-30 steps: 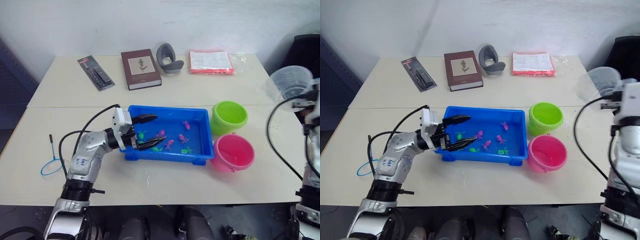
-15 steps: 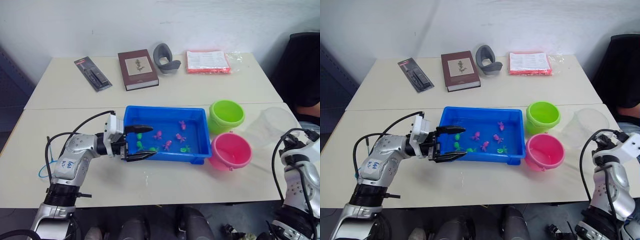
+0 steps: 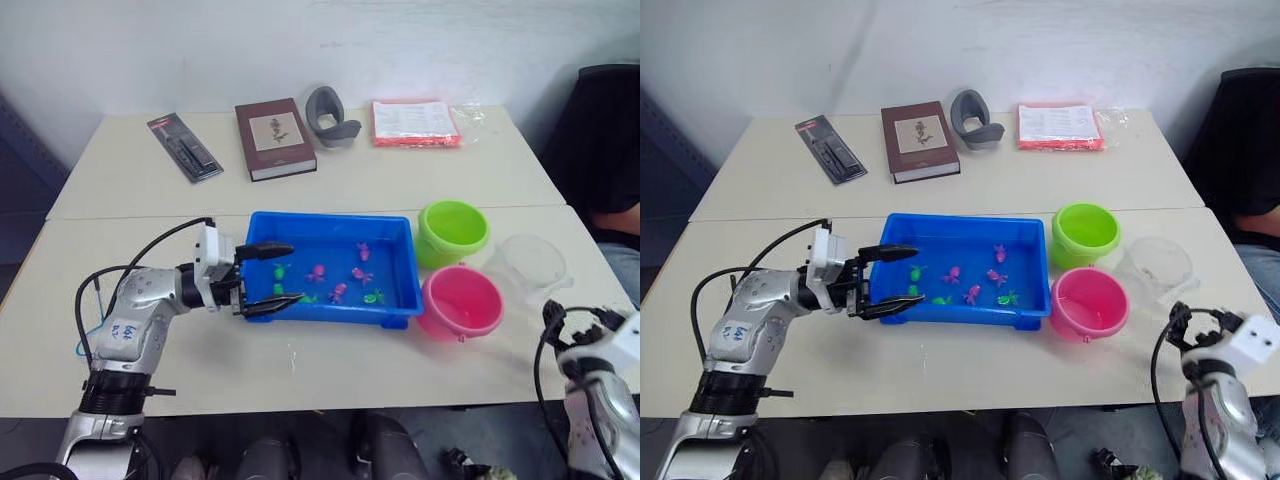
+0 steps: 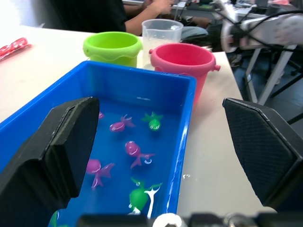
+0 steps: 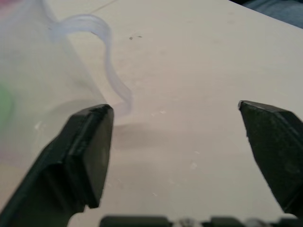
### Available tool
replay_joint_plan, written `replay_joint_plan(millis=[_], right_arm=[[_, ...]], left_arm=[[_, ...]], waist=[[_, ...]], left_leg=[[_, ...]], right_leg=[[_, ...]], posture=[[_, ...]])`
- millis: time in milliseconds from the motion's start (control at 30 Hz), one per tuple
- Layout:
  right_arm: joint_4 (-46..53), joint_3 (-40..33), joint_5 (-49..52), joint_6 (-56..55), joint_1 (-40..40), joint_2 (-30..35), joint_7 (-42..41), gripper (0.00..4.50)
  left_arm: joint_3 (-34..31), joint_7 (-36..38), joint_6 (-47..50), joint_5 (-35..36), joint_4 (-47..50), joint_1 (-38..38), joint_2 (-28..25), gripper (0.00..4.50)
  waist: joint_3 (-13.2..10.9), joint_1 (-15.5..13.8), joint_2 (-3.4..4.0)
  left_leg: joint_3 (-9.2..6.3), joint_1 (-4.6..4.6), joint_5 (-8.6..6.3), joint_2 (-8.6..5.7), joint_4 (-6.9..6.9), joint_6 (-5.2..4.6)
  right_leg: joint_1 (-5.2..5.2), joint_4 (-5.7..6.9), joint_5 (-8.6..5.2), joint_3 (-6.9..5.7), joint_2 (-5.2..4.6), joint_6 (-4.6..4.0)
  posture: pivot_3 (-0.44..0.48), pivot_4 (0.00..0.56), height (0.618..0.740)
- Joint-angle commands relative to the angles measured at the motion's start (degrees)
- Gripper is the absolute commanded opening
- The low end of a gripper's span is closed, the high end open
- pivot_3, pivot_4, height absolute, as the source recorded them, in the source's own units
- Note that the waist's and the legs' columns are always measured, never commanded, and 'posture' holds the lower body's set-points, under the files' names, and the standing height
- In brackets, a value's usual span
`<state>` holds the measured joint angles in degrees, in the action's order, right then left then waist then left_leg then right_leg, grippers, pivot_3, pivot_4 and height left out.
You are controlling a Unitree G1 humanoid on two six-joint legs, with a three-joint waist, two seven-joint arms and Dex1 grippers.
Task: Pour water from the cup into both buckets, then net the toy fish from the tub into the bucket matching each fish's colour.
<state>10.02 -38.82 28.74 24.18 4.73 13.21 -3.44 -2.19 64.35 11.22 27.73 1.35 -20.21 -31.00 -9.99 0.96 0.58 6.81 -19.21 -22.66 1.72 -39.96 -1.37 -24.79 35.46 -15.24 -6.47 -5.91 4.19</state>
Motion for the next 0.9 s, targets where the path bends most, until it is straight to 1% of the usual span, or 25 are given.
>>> replay_joint_plan(millis=[33, 67, 100, 167, 200, 233, 267, 333, 367, 467, 533, 567, 633, 700, 733, 767, 833, 900], right_arm=[[15.5, -0.2, 2.3, 2.9, 12.0, 0.7, -3.1, 4.47], [18.4, -0.2, 1.9, 2.5, 15.4, 2.1, -5.2, 4.47], [20.6, 0.0, 1.5, 0.6, 18.0, 3.6, -8.6, 4.47], [23.9, 0.2, 4.3, -4.1, 21.2, 5.7, -17.5, 4.47], [25.0, 0.2, 6.0, -5.9, 22.0, 6.3, -20.9, 4.47], [27.0, -0.2, 10.0, -5.8, 23.3, 8.7, -26.3, 4.47], [28.2, -0.4, 11.4, -6.6, 23.9, 11.5, -30.7, 4.47], [29.2, -0.4, 12.0, -8.4, 23.9, 14.9, -35.7, 4.47], [29.4, -0.2, 13.0, -8.3, 23.2, 16.1, -36.5, 4.47], [29.5, 5.5, 9.5, -14.8, 18.5, 20.8, -45.0, 4.47], [29.2, 10.4, 7.5, -16.6, 15.6, 22.1, -47.5, 4.47], [29.0, 12.3, 6.5, -17.3, 14.3, 22.3, -47.7, 4.47], [27.2, 19.1, 3.5, -17.8, 9.0, 21.8, -47.1, 4.47], [25.0, 25.8, 1.0, -19.5, 3.6, 20.6, -48.3, 4.47], [24.4, 27.8, 0.2, -20.5, 2.0, 20.0, -48.8, 4.47], [23.7, 30.4, 0.1, -22.5, 0.3, 19.1, -50.6, 4.47], [22.2, 33.4, -0.5, -25.9, -2.0, 18.4, -53.5, 4.47], [22.0, 35.2, 0.6, -26.2, -3.4, 18.3, -54.8, 4.47]], left_arm=[[-4.1, -2.1, -0.5, -0.1, 0.9, 2.5, -2.6, 4.5], [-5.9, -3.3, 1.6, 1.5, 1.0, 3.6, -3.2, 4.5], [-8.2, -5.7, 1.5, 2.1, 1.1, 4.6, -2.8, 4.5], [-11.6, -9.6, 1.5, 2.6, 2.9, 7.7, -1.9, 4.5], [-12.4, -10.8, 1.4, 2.4, 3.9, 9.1, -1.6, 4.5], [-14.6, -12.2, 0.7, 1.8, 5.6, 12.5, -1.8, 4.5], [-17.8, -13.9, -0.4, 1.0, 6.6, 16.0, -2.0, 4.5], [-22.5, -16.1, -2.0, 0.3, 7.0, 20.5, -2.7, 4.5], [-25.1, -16.9, -2.4, 0.3, 6.7, 22.6, -3.3, 4.5], [-38.4, -23.9, -7.1, -2.0, 1.7, 30.1, -3.4, 4.5], [-43.4, -26.7, -8.7, -2.3, -0.5, 33.8, -2.5, 4.5], [-44.5, -27.3, -9.4, -2.3, -1.5, 34.9, -2.3, 4.5], [-47.7, -29.8, -9.5, -1.7, -2.4, 38.7, 0.2, 4.5], [-50.1, -33.3, -7.7, -0.9, -2.5, 42.0, 2.8, 4.5], [-50.7, -34.4, -7.1, -0.9, -2.9, 42.7, 3.1, 4.5], [-51.9, -37.1, -5.8, -0.9, -3.1, 43.6, 4.0, 4.5], [-53.7, -42.3, -0.7, 0.7, -1.5, 45.1, 5.9, 4.5], [-53.9, -43.7, 1.6, 1.5, 0.7, 45.6, 5.9, 4.5]], waist=[[0.0, 0.0, 0.04], [0.0, 0.1, 0.05], [0.0, 0.3, 0.08], [0.0, 0.6, 0.07], [0.0, 0.7, 0.0], [0.0, 0.7, -0.04], [-0.1, 0.9, -0.06], [-0.1, 0.9, -0.15], [-0.1, 0.7, -0.32], [-0.2, 0.5, -0.69], [-0.1, 0.5, -0.73], [-0.1, 0.5, -0.74], [-0.1, 0.3, -0.74], [-0.1, 0.3, -0.77], [-0.1, 0.1, -0.83], [-0.1, -0.2, -0.93], [-0.1, -0.7, -1.01], [-0.1, -1.2, -1.04]], left_leg=[[0.0, 0.04, -0.01, 0.02, 0.02, 0.01], [-0.01, 0.02, -0.02, 0.05, 0.03, 0.04], [0.0, 0.05, -0.04, 0.05, 0.04, 0.06], [0.01, 0.06, -0.06, 0.06, 0.06, 0.05], [0.0, 0.1, -0.07, 0.06, 0.09, 0.04], [0.01, 0.14, -0.09, 0.09, 0.09, 0.05], [0.01, 0.17, -0.11, 0.12, 0.1, 0.05], [0.14, 0.18, -0.22, 0.13, 0.17, 0.01], [0.13, 0.21, -0.22, 0.14, 0.18, 0.01], [0.03, 0.31, -0.23, 0.17, 0.18, 0.02], [0.05, 0.34, -0.29, 0.17, 0.18, 0.0], [0.04, 0.34, -0.31, 0.15, 0.2, -0.03], [0.04, 0.33, -0.35, 0.08, 0.2, -0.1], [0.05, 0.31, -0.43, -0.06, 0.18, -0.23], [0.05, 0.28, -0.46, -0.08, 0.16, -0.28], [0.04, 0.25, -0.49, -0.09, 0.14, -0.28], [-0.06, 0.15, -0.51, -0.06, 0.11, -0.23], [-0.1, 0.09, -0.53, -0.05, 0.1, -0.21]], right_leg=[[0.0, 0.01, 0.0, 0.03, -0.05, 0.0], [-0.01, 0.0, 0.0, 0.02, -0.03, -0.01], [-0.02, 0.0, -0.02, 0.04, -0.04, -0.02], [-0.02, -0.07, -0.02, 0.06, -0.05, -0.03], [0.03, -0.12, -0.02, 0.06, -0.06, -0.03], [0.04, -0.27, -0.02, 0.06, -0.03, -0.03], [0.1, -0.32, -0.02, 0.06, -0.01, -0.02], [0.15, -0.34, -0.01, 0.14, -0.04, -0.02], [0.15, -0.38, -0.02, 0.12, -0.04, -0.02], [0.11, -0.38, -0.05, 0.02, -0.06, -0.08], [0.11, -0.39, -0.06, 0.0, -0.16, -0.11], [0.11, -0.39, -0.07, -0.09, -0.25, -0.13], [0.11, -0.4, -0.08, -0.17, -0.38, -0.14], [0.12, -0.43, -0.06, -0.2, -0.57, -0.11], [0.12, -0.48, -0.05, -0.22, -0.62, -0.09], [0.12, -0.5, -0.05, -0.24, -0.62, -0.08], [0.05, -0.5, -0.05, -0.38, -0.62, -0.09], [0.02, -0.49, -0.06, -0.45, -0.61, -0.1]], posture=[[0.0, 0.15, 0.74], [0.0, 0.15, 0.74], [0.0, 0.15, 0.74], [0.0, 0.15, 0.74], [0.0, 0.15, 0.74], [0.0, 0.15, 0.74], [0.0, 0.15, 0.74], [0.0, 0.15, 0.74], [0.0, 0.15, 0.74], [0.0, 0.15, 0.74], [0.0, 0.15, 0.74], [0.0, 0.15, 0.74], [0.0, 0.15, 0.74], [0.0, 0.15, 0.74], [0.0, 0.15, 0.74], [0.0, 0.15, 0.74], [0.0, 0.15, 0.74], [0.0, 0.15, 0.74]])
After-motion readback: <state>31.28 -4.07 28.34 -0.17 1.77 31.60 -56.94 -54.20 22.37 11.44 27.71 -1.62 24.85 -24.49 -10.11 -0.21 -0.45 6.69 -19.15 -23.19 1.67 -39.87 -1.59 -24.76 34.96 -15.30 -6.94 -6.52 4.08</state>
